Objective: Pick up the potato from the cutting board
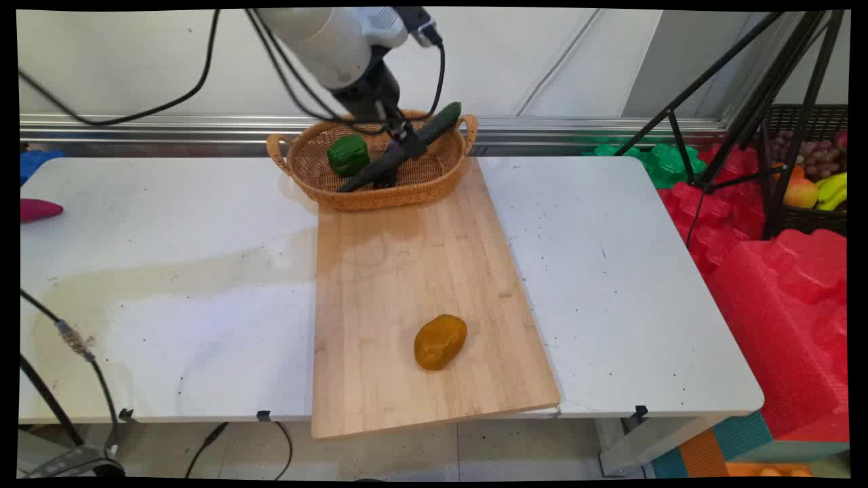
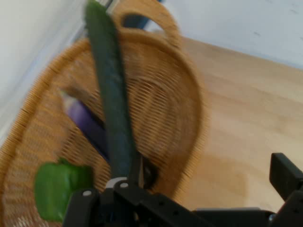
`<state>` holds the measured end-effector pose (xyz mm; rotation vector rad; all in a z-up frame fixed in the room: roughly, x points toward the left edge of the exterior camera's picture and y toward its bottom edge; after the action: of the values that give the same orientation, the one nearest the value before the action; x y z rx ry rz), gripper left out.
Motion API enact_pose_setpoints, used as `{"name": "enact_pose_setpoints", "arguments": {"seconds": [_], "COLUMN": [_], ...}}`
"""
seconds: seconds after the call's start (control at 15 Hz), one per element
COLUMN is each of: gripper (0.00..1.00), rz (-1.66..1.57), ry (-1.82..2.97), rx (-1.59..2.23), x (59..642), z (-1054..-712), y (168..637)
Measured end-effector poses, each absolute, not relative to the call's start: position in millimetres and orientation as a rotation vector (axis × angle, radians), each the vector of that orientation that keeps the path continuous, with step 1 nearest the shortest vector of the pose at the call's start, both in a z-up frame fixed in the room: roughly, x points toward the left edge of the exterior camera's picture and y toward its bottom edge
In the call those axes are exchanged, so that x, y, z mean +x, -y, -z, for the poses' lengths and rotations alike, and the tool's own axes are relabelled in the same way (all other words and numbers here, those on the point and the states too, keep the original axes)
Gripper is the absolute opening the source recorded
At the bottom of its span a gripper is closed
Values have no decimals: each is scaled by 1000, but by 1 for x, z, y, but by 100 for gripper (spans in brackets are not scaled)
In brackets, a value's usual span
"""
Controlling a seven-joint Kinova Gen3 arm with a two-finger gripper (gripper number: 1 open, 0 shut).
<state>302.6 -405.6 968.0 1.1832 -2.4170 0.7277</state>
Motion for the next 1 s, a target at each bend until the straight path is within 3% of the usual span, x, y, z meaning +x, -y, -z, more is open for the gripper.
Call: {"name": "enact_pose_setpoints", "arguments": {"seconds": [0.53, 1.0], "gripper": [100, 100], "rz": [-563, -429], "ry": [2516, 2555], "rx": [1079, 1029], "x": [274, 241], "z": [-965, -947], "y": [312, 274]}}
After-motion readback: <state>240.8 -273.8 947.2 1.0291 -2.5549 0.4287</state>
